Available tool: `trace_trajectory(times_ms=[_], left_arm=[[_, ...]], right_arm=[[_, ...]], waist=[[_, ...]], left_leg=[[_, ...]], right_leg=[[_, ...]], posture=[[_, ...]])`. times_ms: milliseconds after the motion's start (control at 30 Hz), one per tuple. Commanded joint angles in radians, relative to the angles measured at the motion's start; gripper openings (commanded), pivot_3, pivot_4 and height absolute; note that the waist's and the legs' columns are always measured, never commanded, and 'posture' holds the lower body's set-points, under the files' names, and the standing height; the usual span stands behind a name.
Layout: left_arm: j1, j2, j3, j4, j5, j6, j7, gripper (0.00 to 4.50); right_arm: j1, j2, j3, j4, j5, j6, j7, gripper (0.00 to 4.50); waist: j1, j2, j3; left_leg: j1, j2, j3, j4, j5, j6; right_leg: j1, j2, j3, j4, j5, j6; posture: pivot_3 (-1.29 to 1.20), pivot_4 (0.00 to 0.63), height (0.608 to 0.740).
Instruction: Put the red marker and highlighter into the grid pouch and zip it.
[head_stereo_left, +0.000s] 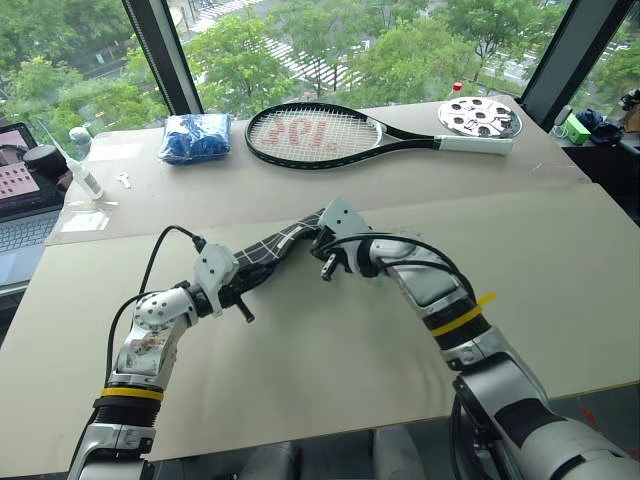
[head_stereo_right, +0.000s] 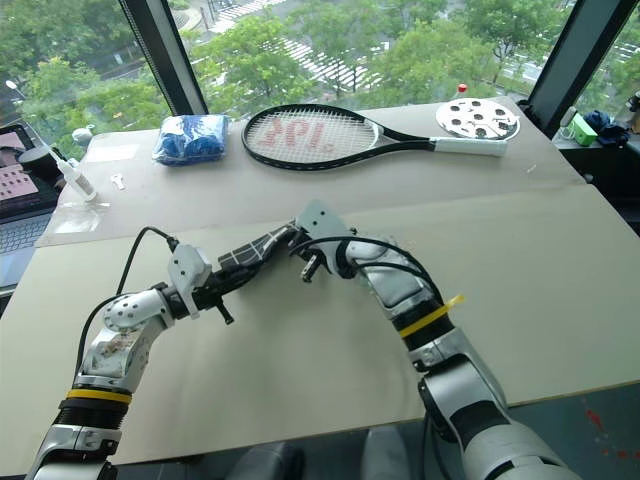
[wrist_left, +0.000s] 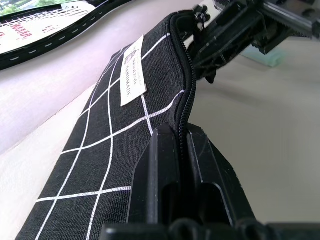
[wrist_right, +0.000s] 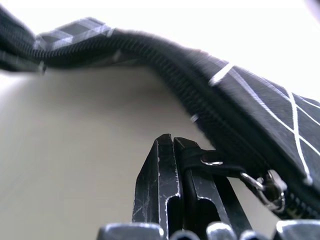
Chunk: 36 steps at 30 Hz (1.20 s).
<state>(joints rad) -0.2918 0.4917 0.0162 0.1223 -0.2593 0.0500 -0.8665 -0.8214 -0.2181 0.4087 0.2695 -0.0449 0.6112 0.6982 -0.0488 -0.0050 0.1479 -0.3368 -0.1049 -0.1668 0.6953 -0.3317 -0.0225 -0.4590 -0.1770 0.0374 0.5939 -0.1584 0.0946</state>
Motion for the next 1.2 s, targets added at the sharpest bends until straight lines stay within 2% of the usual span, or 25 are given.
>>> trace_trajectory(times_ms=[33, 133, 233, 467, 733, 967, 1067, 1200], left_arm=[[-0.024, 0.000, -0.004, -0.023, -0.007, -0.008, -0.012, 0.00], [-0.023, 0.002, -0.006, -0.024, -0.007, -0.007, -0.016, 0.00], [-0.016, 0.006, -0.003, -0.034, -0.010, -0.003, -0.016, 0.00], [0.003, 0.011, 0.000, -0.048, -0.010, 0.002, -0.017, 0.00], [-0.005, 0.010, 0.003, -0.045, -0.014, 0.008, -0.019, 0.00], [-0.015, 0.005, 0.001, -0.041, -0.014, 0.015, -0.024, 0.00], [-0.015, 0.004, 0.001, -0.040, -0.015, 0.016, -0.025, 0.00], [-0.014, 0.002, 0.004, -0.044, -0.018, 0.021, -0.023, 0.00]], right_arm=[[-0.048, 0.065, 0.014, 0.053, -0.046, -0.026, -0.074, 0.05], [-0.091, 0.089, -0.021, 0.100, -0.055, -0.035, -0.113, 0.05], [-0.184, 0.089, -0.124, 0.216, -0.039, -0.050, -0.197, 0.05], [-0.209, 0.076, -0.173, 0.237, -0.025, -0.045, -0.181, 0.05], [-0.086, 0.115, -0.069, -0.036, -0.019, 0.081, -0.093, 0.05], [-0.076, 0.135, -0.003, -0.101, -0.033, 0.106, -0.080, 0.05], [-0.064, 0.122, 0.022, -0.124, -0.035, 0.110, -0.061, 0.05], [-0.005, 0.059, 0.118, -0.167, -0.084, 0.065, -0.024, 0.05]], waist=[[-0.001, 0.000, 0.000], [-0.001, 0.000, 0.000], [-0.002, 0.000, 0.000], [-0.012, 0.000, 0.000], [-0.024, 0.000, 0.000], [-0.021, 0.000, 0.000], [-0.021, 0.000, 0.000], [-0.021, 0.000, 0.000]], left_leg=[[0.000, 0.000, 0.000, 0.000, 0.000, 0.000], [0.000, 0.000, 0.000, 0.000, 0.000, 0.000], [0.000, 0.000, 0.000, 0.000, 0.000, 0.000], [0.000, 0.000, 0.000, 0.000, 0.000, 0.000], [0.000, 0.001, 0.000, 0.000, 0.000, -0.001], [0.000, 0.001, 0.000, 0.000, 0.000, -0.001], [0.000, 0.000, 0.000, 0.000, 0.000, -0.001], [0.000, 0.001, 0.000, 0.000, 0.000, -0.001]], right_leg=[[0.000, 0.000, 0.000, 0.000, 0.000, 0.000], [0.000, 0.000, 0.000, 0.000, 0.000, -0.001], [-0.001, 0.000, 0.000, 0.000, 0.001, -0.001], [-0.001, 0.000, -0.001, 0.000, 0.001, -0.001], [-0.002, 0.000, 0.000, 0.001, 0.001, -0.001], [-0.002, 0.000, -0.001, 0.001, 0.001, -0.001], [-0.002, 0.000, -0.001, 0.001, 0.001, -0.001], [-0.002, 0.000, -0.001, 0.001, 0.001, -0.001]], posture=[[0.00, 0.150, 0.740], [0.00, 0.150, 0.740], [0.00, 0.150, 0.740], [0.00, 0.150, 0.740], [0.00, 0.150, 0.740], [0.00, 0.150, 0.740], [0.00, 0.150, 0.740], [0.00, 0.150, 0.740]])
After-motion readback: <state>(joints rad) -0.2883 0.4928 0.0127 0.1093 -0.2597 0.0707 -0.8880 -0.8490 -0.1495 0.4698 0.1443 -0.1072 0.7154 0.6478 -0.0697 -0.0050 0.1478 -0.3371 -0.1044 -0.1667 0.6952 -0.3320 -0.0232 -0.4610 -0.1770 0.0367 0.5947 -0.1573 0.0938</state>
